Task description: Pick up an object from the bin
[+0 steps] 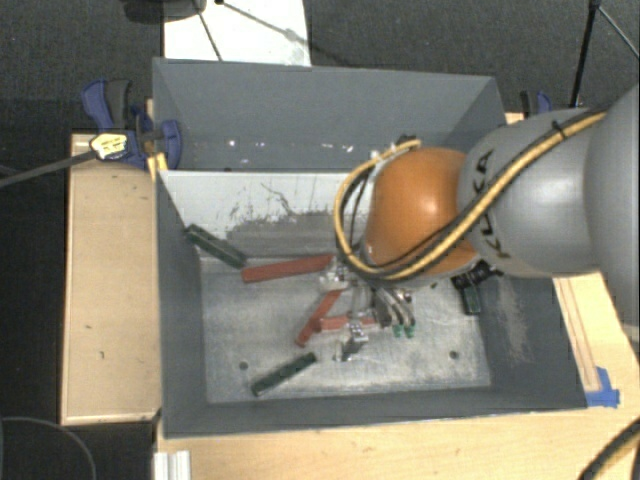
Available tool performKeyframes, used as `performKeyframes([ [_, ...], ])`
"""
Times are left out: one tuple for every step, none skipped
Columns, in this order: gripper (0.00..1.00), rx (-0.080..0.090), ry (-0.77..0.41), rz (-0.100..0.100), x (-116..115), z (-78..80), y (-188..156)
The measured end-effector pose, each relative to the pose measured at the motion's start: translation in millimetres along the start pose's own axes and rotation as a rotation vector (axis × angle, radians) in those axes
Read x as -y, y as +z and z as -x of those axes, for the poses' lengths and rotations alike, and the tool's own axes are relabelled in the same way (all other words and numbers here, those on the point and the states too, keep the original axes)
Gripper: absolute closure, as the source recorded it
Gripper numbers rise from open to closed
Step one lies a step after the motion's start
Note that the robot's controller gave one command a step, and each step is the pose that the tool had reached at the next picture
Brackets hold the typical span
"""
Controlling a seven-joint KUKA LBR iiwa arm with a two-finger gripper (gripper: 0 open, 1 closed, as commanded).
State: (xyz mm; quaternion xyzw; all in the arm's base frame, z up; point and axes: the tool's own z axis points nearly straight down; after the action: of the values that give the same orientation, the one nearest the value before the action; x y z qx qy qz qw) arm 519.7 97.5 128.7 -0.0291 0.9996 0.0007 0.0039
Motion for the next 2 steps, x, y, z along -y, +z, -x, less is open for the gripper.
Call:
performKeyframes([
  [0.00,-0.004,-0.090,0.002,19.5,40.5,57.6],
  [0.00,0.004,0.023,0.002,32.2,15.8,55.4],
])
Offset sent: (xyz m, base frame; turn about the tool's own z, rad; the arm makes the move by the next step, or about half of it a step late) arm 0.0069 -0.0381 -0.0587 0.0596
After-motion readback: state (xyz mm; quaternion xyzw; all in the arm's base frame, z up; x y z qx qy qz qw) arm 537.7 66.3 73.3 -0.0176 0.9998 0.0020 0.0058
